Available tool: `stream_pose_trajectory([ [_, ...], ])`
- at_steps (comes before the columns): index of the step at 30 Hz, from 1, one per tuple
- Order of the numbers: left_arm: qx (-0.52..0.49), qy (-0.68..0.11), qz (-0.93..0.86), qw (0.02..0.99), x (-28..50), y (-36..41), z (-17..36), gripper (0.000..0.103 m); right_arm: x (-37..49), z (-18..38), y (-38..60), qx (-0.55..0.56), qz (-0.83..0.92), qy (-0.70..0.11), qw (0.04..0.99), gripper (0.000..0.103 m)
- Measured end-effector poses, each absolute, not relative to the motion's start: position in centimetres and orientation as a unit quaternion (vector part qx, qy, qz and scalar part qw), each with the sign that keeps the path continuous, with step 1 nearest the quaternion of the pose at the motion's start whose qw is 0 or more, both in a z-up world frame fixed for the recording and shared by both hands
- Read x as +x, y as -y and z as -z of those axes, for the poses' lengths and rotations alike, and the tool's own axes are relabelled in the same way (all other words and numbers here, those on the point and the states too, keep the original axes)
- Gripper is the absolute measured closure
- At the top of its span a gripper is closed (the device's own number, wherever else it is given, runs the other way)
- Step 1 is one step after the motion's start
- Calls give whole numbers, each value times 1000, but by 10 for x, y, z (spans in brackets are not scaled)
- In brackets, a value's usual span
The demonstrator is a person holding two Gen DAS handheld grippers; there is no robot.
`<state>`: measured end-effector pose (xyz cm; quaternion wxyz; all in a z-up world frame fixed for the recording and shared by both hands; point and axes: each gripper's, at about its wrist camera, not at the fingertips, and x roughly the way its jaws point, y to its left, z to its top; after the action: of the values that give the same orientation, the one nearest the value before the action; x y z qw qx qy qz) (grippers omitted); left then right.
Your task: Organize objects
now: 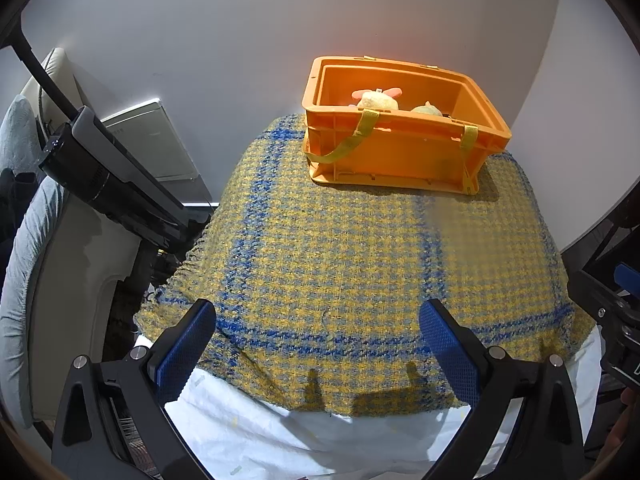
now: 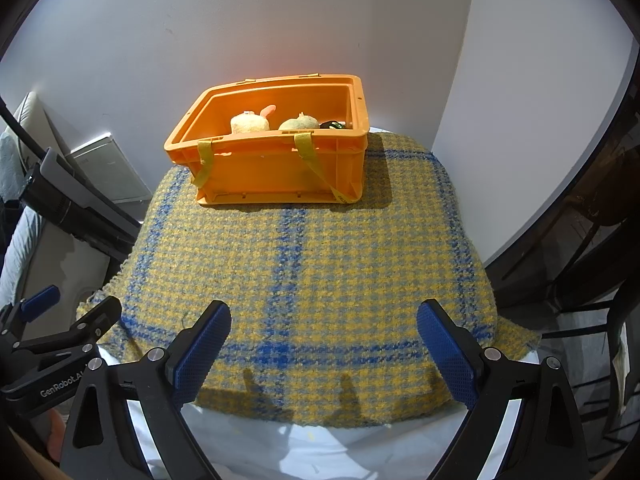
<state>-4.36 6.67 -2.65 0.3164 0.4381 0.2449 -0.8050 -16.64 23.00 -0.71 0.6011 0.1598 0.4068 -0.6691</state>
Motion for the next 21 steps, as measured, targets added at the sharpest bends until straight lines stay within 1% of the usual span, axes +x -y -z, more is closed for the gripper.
stream_pose_trajectory([
  [21, 431, -251, 803, 326, -44, -66, 25, 0, -167, 8, -229, 161, 669, -406, 601, 9],
])
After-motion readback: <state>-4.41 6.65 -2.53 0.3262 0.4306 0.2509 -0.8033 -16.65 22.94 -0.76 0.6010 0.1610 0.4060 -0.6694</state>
